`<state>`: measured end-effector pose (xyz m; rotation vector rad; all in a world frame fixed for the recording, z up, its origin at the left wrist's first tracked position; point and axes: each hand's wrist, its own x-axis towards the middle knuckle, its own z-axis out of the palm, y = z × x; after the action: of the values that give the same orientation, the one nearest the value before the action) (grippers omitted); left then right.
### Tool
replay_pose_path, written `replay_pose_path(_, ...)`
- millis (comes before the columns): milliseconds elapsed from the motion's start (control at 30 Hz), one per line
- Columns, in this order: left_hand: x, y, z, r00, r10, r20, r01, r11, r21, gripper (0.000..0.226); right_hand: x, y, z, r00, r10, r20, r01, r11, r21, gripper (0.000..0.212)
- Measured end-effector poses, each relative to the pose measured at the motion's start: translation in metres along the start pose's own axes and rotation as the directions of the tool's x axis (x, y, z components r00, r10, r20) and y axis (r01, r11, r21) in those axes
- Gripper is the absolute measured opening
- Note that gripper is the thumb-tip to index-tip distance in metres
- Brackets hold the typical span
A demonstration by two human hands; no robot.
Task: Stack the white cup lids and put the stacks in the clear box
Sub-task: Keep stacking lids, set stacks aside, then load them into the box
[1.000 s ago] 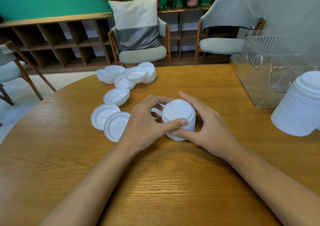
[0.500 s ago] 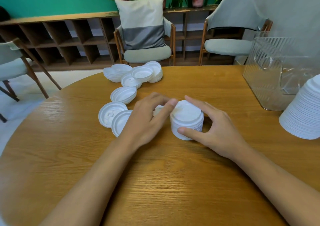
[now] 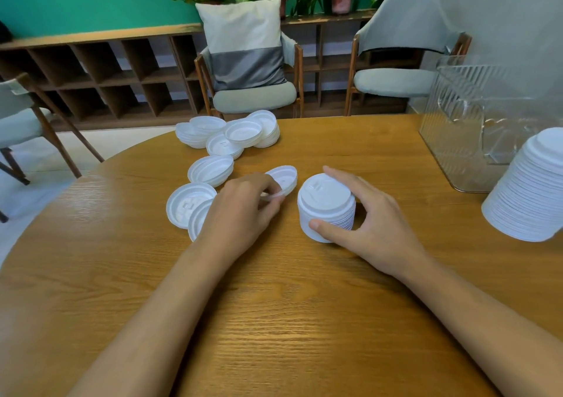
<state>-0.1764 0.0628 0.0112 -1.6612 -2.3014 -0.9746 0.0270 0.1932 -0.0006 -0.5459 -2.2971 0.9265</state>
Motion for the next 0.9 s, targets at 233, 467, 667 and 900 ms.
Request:
replay_pose_path(233, -0.001, 0.014, -0.006, 0.984, -0.151, -0.096, 0.114, 0.943, -0.313, 0.011, -0.001, 0.002, 0.0, 1.0, 0.008, 0.003, -0.008, 1.0, 0.004, 0.083)
replay_pose_path(467, 0.001, 0.025, -0.013, 0.953, -0.251, -0.169, 0.112, 0.81, -0.575, 0.038, 0.0, -0.001, 0.001, 1.0, 0.007, -0.003, -0.007, 1.0, 0.017, 0.081)
replay_pose_path(667, 0.002, 0.031, -0.02, 0.957, -0.289, 0.024, 0.183, 0.537, -0.823, 0.052, 0.0, -0.001, 0.0, 1.0, 0.007, 0.002, -0.007, 1.0, 0.015, 0.09)
replay_pose_path(900, 0.001, 0.029, -0.016, 0.978, -0.183, 0.105, 0.196, 0.604, -0.772, 0.038, 0.0, -0.003, 0.0, 1.0, -0.004, 0.022, 0.003, 1.0, 0.021, 0.094)
